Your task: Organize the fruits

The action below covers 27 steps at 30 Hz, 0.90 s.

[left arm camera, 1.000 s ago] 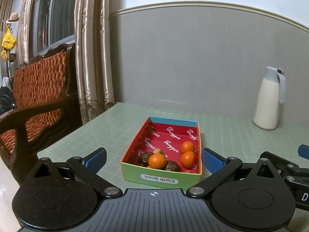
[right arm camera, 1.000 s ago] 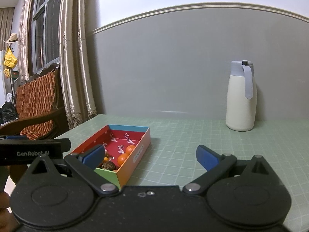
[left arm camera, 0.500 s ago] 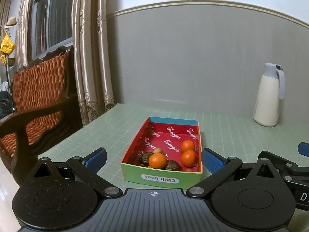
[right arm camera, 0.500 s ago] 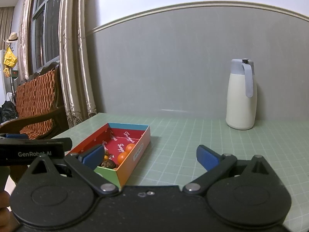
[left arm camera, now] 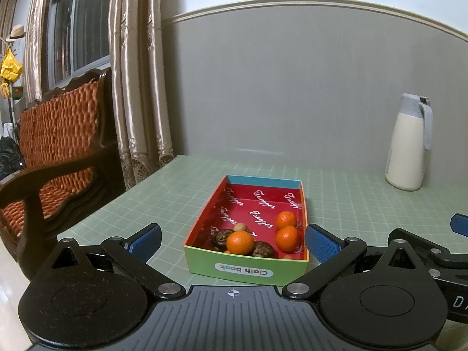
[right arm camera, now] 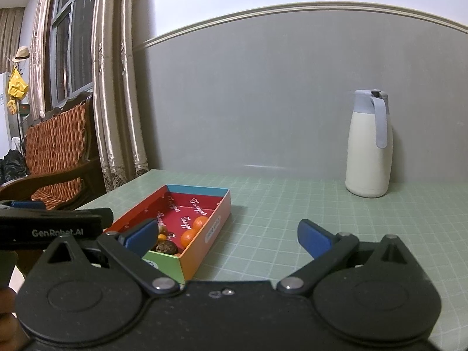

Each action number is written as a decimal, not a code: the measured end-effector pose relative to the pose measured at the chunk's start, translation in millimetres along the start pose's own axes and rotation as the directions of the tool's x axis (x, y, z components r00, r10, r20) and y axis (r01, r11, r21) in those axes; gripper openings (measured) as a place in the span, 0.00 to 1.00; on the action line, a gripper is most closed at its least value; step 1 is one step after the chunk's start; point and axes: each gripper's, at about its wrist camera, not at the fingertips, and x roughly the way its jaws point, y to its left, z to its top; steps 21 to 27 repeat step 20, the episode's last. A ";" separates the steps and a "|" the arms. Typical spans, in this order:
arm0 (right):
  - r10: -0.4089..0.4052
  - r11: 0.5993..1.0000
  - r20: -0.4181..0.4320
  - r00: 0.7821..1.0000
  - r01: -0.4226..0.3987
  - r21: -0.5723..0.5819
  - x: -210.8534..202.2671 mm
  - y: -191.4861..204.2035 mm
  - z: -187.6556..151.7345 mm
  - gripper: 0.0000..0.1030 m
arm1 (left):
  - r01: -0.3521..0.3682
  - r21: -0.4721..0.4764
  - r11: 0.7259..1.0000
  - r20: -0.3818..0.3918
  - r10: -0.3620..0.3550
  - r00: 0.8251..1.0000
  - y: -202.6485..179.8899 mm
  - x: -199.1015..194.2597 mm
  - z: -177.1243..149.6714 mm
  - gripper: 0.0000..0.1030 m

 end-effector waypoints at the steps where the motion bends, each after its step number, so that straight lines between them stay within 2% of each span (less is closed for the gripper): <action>1: 0.001 1.000 0.000 1.000 -0.001 0.000 0.3 0.1 0.0 0.99 | -0.002 0.001 1.000 0.000 0.002 1.000 0.0 0.2 0.1 1.00; 27: 0.021 1.000 -0.004 1.000 -0.021 -0.009 13.1 7.0 0.8 0.99 | 0.001 -0.014 1.000 -0.012 -0.002 1.000 6.9 10.3 5.1 1.00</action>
